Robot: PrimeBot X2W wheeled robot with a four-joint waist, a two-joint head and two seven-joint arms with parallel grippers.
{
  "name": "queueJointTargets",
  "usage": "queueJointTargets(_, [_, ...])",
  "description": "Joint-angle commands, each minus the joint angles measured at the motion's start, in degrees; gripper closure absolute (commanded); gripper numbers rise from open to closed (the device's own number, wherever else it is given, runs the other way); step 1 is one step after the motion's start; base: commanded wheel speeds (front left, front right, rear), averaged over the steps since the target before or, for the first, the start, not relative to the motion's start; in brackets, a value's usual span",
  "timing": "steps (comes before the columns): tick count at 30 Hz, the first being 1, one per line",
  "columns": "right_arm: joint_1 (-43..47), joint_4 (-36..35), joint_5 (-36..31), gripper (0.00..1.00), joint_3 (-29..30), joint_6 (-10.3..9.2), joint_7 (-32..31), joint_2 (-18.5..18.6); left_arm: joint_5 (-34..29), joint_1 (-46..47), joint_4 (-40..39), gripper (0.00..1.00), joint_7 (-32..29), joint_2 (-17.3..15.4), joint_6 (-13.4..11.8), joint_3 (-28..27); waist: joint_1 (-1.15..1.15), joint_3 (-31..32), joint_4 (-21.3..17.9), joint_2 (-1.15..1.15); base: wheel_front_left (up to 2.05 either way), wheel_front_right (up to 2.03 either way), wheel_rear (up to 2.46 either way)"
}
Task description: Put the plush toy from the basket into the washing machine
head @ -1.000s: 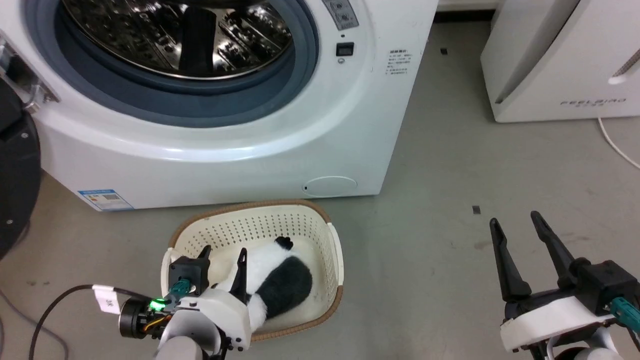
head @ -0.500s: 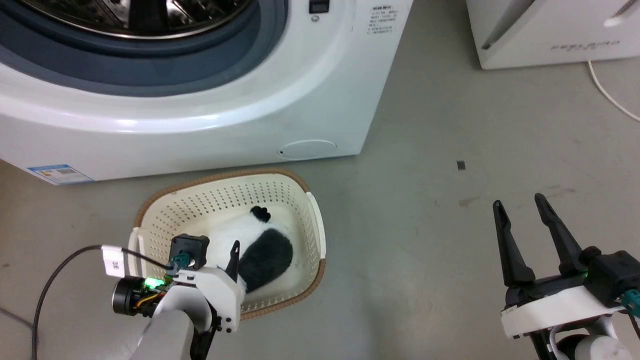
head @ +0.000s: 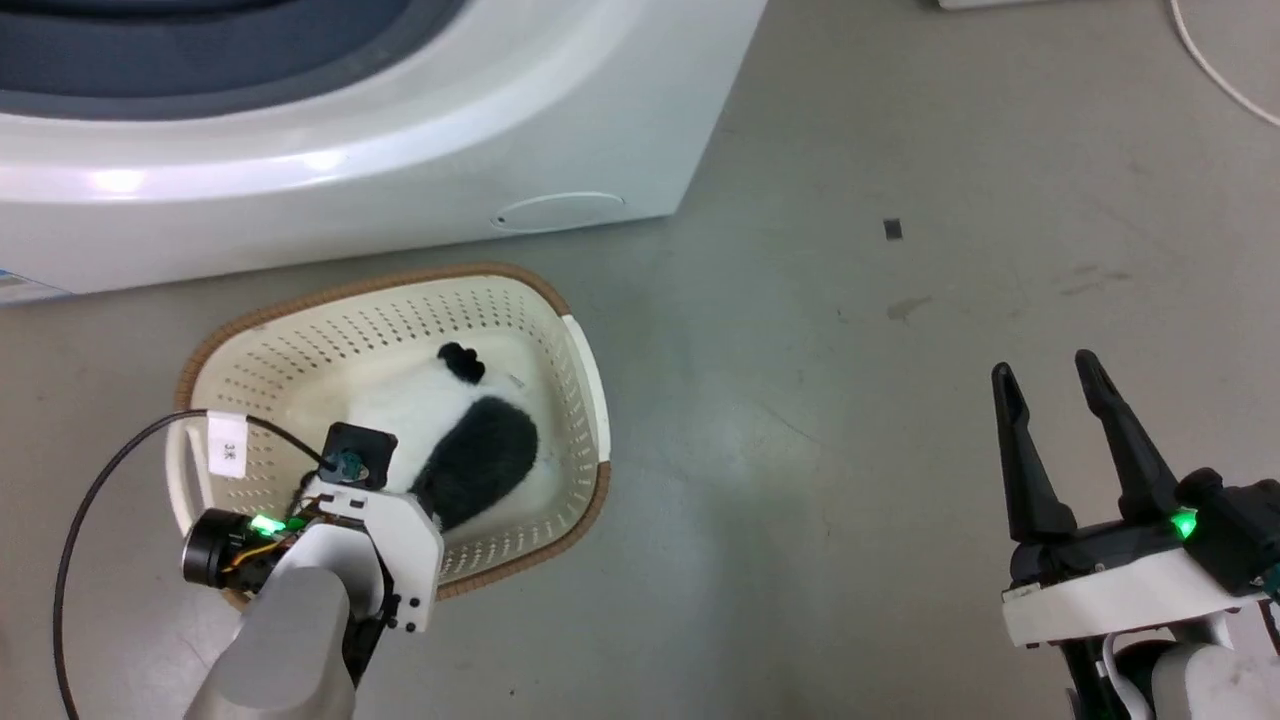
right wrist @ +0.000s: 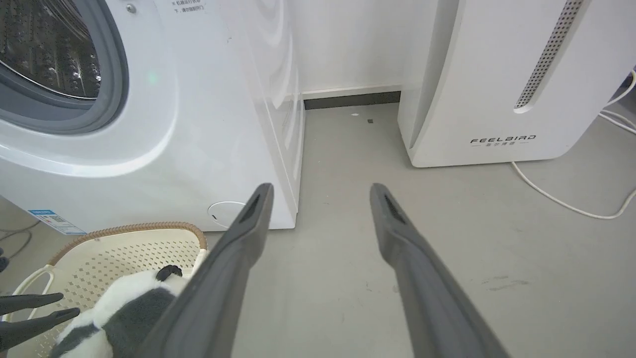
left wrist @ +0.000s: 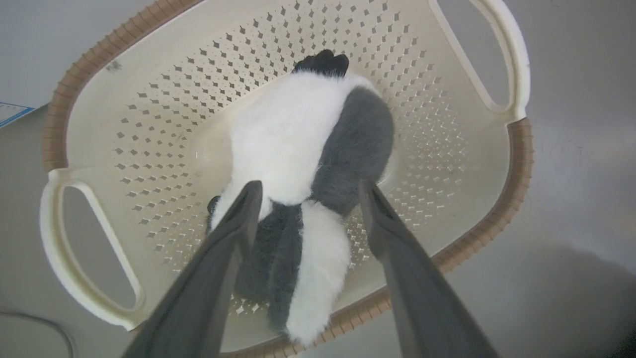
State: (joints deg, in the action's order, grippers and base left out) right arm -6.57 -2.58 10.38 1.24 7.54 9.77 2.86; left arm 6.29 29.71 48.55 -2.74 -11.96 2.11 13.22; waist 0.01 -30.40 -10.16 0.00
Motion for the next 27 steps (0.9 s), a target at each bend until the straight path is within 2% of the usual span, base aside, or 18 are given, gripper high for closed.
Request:
queueJointTargets(1, [-1.16, -0.37, 0.53, 0.00, -0.10, -0.04, 0.58, 0.01, 0.14, 1.60, 1.36, 0.00, -0.35, -0.58, 0.25, 0.64, -0.01, -1.58, -1.03, 0.00, 0.00, 0.00, 0.00])
queueJointTargets(15, [-2.83, -0.81, 3.23, 0.00, -1.43, -0.04, 2.24, 0.01, -0.72, 9.45, 10.14, 0.00, -2.15, -4.68, 1.28, 6.05, -0.01, -9.32, -4.14, 0.00, 0.00, 0.00, 0.00])
queueJointTargets(27, [-4.81, -1.21, 5.64, 0.00, -2.33, -0.05, 3.91, 0.01, -0.30, 17.97, 18.55, 0.00, -2.81, -8.01, 0.41, 10.35, -0.01, -17.03, -6.72, 0.00, 0.00, 0.00, 0.00])
